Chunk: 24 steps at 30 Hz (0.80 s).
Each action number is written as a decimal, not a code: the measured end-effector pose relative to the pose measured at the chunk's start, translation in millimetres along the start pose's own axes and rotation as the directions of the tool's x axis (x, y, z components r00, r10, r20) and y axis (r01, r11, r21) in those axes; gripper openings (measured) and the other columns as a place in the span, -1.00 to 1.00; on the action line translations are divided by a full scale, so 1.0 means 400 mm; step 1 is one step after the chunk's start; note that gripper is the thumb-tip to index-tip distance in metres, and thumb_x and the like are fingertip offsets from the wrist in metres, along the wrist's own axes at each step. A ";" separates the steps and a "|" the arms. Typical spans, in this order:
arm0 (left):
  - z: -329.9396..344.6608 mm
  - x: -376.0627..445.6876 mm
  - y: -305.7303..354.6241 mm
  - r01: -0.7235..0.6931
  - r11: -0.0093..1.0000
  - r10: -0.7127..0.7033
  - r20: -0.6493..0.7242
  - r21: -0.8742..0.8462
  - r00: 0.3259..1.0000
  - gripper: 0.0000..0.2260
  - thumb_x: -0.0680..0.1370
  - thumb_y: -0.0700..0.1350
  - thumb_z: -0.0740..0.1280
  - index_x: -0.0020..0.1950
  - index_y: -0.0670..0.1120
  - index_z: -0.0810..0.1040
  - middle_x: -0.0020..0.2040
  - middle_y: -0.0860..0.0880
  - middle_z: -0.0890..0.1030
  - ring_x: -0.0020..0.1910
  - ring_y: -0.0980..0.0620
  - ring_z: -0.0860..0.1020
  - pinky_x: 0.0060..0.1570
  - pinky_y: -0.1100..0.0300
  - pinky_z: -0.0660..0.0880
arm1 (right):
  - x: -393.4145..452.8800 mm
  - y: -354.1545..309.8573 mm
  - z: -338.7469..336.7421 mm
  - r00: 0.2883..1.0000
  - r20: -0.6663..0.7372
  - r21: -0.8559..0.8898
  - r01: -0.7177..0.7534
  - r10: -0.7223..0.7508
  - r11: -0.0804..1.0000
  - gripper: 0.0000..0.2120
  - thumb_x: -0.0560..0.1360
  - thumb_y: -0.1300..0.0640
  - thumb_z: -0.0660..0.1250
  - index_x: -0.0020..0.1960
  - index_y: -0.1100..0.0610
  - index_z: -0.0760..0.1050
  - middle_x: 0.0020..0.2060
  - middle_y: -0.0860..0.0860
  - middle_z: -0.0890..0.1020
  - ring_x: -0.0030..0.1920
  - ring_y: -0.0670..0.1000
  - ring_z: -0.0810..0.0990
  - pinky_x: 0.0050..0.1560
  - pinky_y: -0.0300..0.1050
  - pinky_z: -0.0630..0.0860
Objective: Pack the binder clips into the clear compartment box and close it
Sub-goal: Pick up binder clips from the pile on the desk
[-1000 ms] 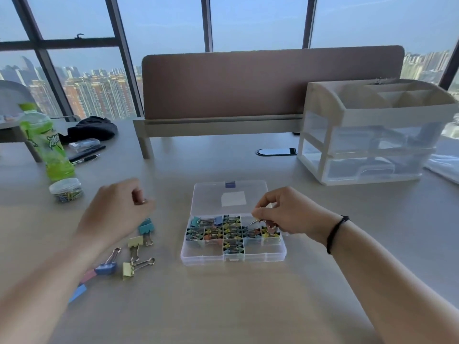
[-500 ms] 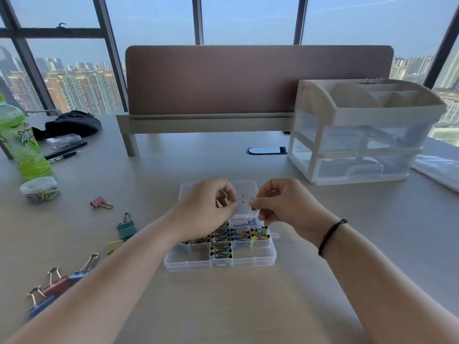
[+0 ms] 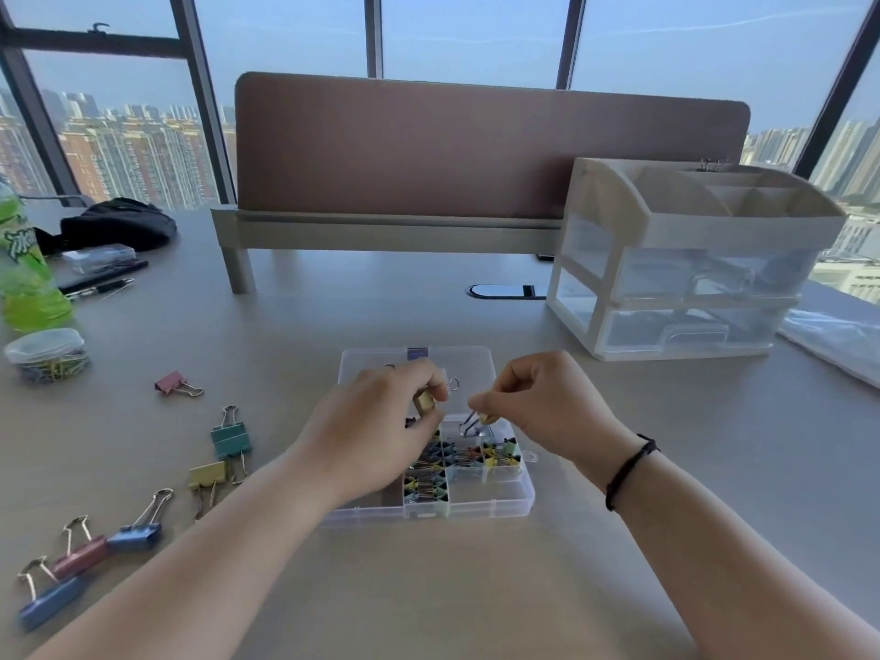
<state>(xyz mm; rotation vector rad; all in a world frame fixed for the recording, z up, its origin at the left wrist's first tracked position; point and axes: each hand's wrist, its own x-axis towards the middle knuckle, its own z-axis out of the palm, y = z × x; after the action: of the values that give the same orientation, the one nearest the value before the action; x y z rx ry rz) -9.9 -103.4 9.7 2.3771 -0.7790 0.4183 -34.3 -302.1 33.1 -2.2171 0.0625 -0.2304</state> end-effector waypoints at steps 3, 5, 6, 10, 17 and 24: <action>0.004 -0.004 0.000 0.004 1.000 -0.004 -0.003 0.023 1.000 -0.87 0.53 -0.02 0.39 0.01 0.18 0.50 -0.38 0.25 0.46 -0.46 0.19 0.41 -0.40 0.21 0.36 | -0.005 -0.005 0.011 0.998 -0.006 -0.069 0.062 -0.063 0.996 -0.75 0.34 0.06 0.57 -0.40 0.11 0.55 -0.57 -0.10 0.51 -0.58 -0.20 0.39 -0.51 -0.35 0.33; 0.004 -0.005 0.004 0.002 0.999 -0.002 -0.001 0.043 1.000 -0.87 0.54 -0.01 0.38 0.02 0.19 0.50 -0.36 0.25 0.45 -0.44 0.24 0.41 -0.37 0.22 0.33 | -0.006 -0.005 0.005 0.995 -0.044 -0.109 0.088 -0.093 0.990 -0.78 0.33 0.12 0.55 -0.39 0.09 0.55 -0.54 -0.09 0.54 -0.56 -0.21 0.42 -0.48 -0.34 0.36; 0.004 -0.005 0.006 0.005 0.999 -0.005 0.002 0.049 1.000 -0.87 0.54 -0.01 0.38 0.02 0.19 0.49 -0.33 0.24 0.48 -0.44 0.25 0.41 -0.36 0.22 0.36 | -0.005 -0.005 0.000 0.992 -0.066 -0.113 0.097 -0.105 0.989 -0.80 0.33 0.14 0.55 -0.38 0.09 0.55 -0.53 -0.09 0.55 -0.55 -0.21 0.43 -0.47 -0.34 0.38; -0.002 -0.004 0.004 0.031 0.996 -0.032 0.007 0.082 0.999 -0.86 0.54 0.00 0.36 0.06 0.19 0.47 -0.12 0.18 0.61 -0.38 0.21 0.45 -0.22 0.11 0.55 | -0.002 -0.008 -0.004 0.987 -0.110 -0.076 0.113 -0.121 0.991 -0.82 0.31 0.16 0.55 -0.35 0.07 0.55 -0.53 -0.09 0.57 -0.53 -0.21 0.44 -0.46 -0.31 0.41; -0.009 -0.008 0.023 0.046 0.987 -0.047 -0.001 0.154 0.999 -0.88 0.56 0.03 0.31 0.09 0.19 0.48 -0.06 0.19 0.62 -0.33 0.23 0.45 -0.21 0.19 0.48 | -0.021 -0.012 0.008 0.927 -0.082 -0.235 0.340 -0.367 0.911 -0.83 0.33 0.18 0.50 -0.32 0.03 0.53 -0.51 -0.09 0.51 -0.45 -0.15 0.45 -0.41 -0.32 0.41; -0.011 -0.009 0.024 0.058 0.985 -0.060 0.005 0.163 0.998 -0.86 0.57 0.02 0.33 0.12 0.19 0.49 -0.04 0.17 0.63 -0.19 0.12 0.53 -0.21 0.18 0.51 | -0.021 -0.005 0.029 0.942 0.114 -0.246 0.335 -0.316 0.910 -0.90 0.48 -0.06 0.41 -0.12 -0.04 0.64 -0.37 -0.16 0.61 -0.36 -0.18 0.53 -0.34 -0.33 0.45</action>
<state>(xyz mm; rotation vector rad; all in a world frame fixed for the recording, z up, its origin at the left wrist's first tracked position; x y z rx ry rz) -19.3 -105.4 15.8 2.5486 -0.7007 0.4615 -40.3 -290.8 26.7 -2.4915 -0.3396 -0.3416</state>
